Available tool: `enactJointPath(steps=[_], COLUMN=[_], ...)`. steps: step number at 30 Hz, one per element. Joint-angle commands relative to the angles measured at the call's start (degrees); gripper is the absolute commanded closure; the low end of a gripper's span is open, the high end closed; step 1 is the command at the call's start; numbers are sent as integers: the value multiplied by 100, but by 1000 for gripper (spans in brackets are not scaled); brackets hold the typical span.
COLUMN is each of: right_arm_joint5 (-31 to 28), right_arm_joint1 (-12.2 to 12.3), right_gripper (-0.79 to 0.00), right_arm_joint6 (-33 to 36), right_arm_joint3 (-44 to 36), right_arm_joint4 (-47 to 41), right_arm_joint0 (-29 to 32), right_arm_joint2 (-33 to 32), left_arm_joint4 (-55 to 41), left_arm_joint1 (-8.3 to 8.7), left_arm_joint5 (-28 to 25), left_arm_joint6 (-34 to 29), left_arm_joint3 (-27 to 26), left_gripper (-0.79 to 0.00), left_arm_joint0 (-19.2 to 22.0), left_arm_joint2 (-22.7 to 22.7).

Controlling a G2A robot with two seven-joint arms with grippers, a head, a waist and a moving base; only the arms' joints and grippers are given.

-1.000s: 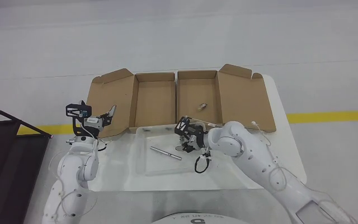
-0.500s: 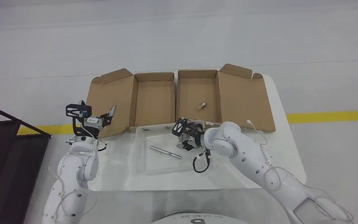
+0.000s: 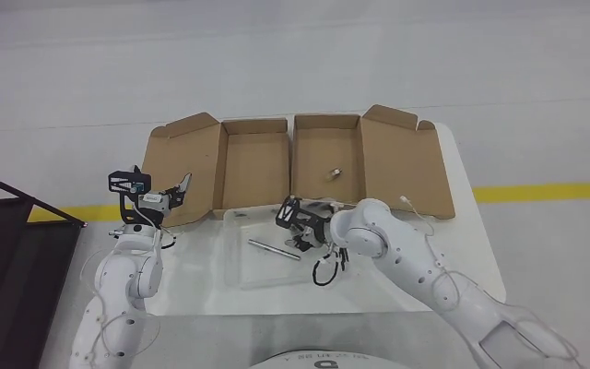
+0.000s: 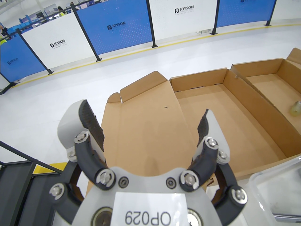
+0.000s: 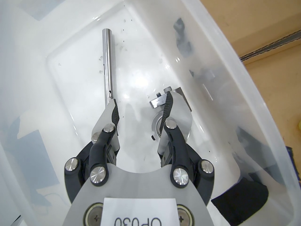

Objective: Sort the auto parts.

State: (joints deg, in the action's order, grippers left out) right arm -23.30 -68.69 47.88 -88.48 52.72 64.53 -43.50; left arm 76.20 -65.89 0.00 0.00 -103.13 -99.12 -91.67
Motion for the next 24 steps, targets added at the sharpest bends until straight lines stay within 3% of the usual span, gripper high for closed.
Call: enactJointPath(steps=[1, 24], right_arm_joint5=[-20, 26], right_arm_joint1=[27, 133], right_gripper=[-409, -382], right_arm_joint6=[-26, 25], right_arm_joint3=[-67, -305], right_arm_joint4=[-16, 63], right_arm_joint0=[50, 256], right_arm_joint2=[-82, -328], left_arm_joint4=[0, 0], left_arm_joint1=[0, 0], left_arm_joint5=[0, 0], left_arm_joint6=[0, 0], left_arm_joint3=[0, 0], left_gripper=[-785, -785], left_arm_joint0=[0, 0], left_arm_joint2=[0, 0])
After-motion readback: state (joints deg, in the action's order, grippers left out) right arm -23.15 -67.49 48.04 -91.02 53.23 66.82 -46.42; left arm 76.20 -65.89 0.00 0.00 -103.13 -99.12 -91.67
